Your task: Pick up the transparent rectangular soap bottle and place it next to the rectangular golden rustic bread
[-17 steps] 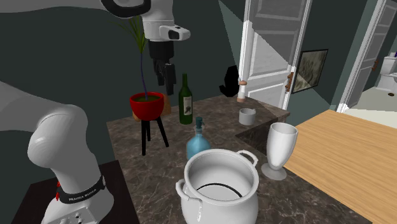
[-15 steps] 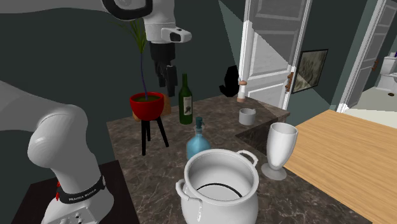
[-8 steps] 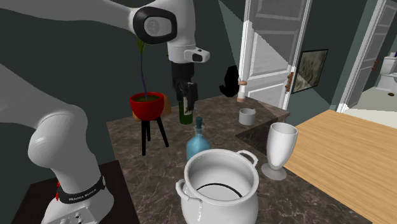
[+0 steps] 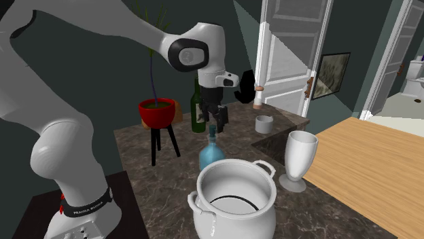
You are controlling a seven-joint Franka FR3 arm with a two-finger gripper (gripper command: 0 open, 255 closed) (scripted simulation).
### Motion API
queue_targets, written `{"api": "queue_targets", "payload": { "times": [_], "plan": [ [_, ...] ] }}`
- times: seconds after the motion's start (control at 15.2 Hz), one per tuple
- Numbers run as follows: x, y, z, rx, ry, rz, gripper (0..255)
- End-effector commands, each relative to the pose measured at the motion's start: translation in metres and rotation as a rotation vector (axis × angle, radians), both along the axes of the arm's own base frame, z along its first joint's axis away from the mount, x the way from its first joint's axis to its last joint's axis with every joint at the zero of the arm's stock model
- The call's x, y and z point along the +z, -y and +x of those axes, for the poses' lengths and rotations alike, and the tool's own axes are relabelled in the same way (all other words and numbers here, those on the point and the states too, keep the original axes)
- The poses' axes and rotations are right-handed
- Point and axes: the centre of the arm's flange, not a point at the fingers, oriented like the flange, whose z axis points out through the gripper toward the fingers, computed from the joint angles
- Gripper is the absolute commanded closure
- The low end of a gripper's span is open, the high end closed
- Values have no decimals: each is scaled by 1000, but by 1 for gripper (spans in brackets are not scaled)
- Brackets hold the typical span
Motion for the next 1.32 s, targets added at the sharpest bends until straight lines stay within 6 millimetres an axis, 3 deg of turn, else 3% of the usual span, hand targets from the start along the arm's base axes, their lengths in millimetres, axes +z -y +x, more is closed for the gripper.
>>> {"api": "queue_targets", "payload": {
  "times": [0.0,0.33,0.79,0.86,1.25],
  "plan": [
    [-11,1,3,1,1,-1,0],
    [-35,-1,4,1,1,-1,0],
    [-35,-1,4,1,1,-1,0],
    [-35,-1,4,1,1,-1,255],
    [-35,-1,4,1,1,-1,255]
  ]
}}
